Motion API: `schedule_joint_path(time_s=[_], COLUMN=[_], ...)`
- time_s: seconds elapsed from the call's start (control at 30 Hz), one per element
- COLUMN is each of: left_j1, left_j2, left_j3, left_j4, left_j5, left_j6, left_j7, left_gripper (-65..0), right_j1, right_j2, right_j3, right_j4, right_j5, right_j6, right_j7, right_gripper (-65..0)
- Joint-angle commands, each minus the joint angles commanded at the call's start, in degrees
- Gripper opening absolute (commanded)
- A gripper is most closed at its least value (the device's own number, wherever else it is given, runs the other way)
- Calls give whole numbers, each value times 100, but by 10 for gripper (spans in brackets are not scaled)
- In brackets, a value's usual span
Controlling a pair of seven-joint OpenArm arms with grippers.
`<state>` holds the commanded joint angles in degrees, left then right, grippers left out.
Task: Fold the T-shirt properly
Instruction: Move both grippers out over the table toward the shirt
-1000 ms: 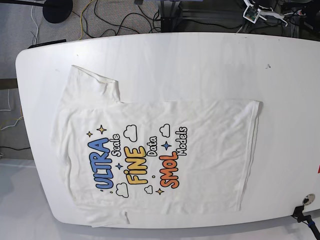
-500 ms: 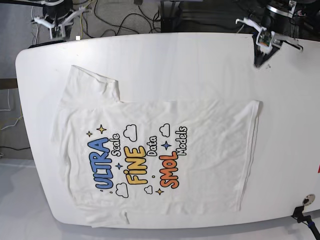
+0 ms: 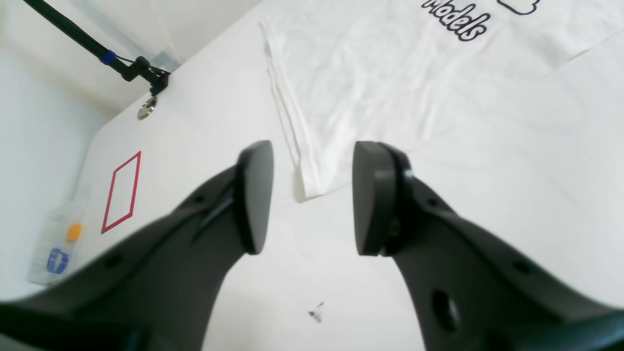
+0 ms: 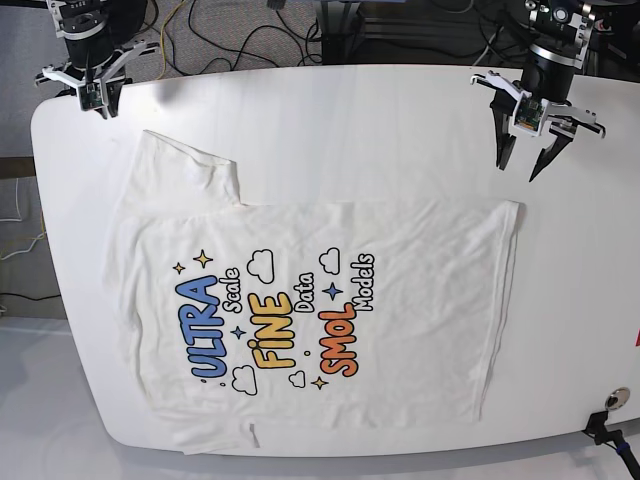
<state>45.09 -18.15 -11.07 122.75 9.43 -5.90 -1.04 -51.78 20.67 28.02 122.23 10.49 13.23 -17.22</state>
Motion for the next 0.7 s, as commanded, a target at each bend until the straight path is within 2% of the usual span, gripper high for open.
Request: schedule_joint_path(time_s=[0.13,0.3,0.37,0.4,0.53,0.7], left_j1=[2,23,2,-25,-93,-123], left_j2=[8,13,22,10,22,22], left_j3=[19,47,53,33,35,32], left_j4=[-36,-47,-74,-44,-107,-178], left_j5=[6,15,30,-14,-17,-16], left_j6=[10,-11,-15,-50,-73,-70], left_j7=[29,-46,-83,-32,-24,-93], left_gripper=[-441,-492,-536,-417,-357,-330], right_j1=[8,28,21,103,347,508], right_j2=[7,-2,-8,18,9,11], right_j3=[126,163,165,171,159,155], right_j4=[1,27,63,13,-12,-47], right_j5=[83,108,94,82,77,87], right_j6=[210,309,323,341,339,339], right_j7=[-99,-184,-172,-215,-715,-1010], right_gripper=[-496,-451,-441,-465,-469,-470])
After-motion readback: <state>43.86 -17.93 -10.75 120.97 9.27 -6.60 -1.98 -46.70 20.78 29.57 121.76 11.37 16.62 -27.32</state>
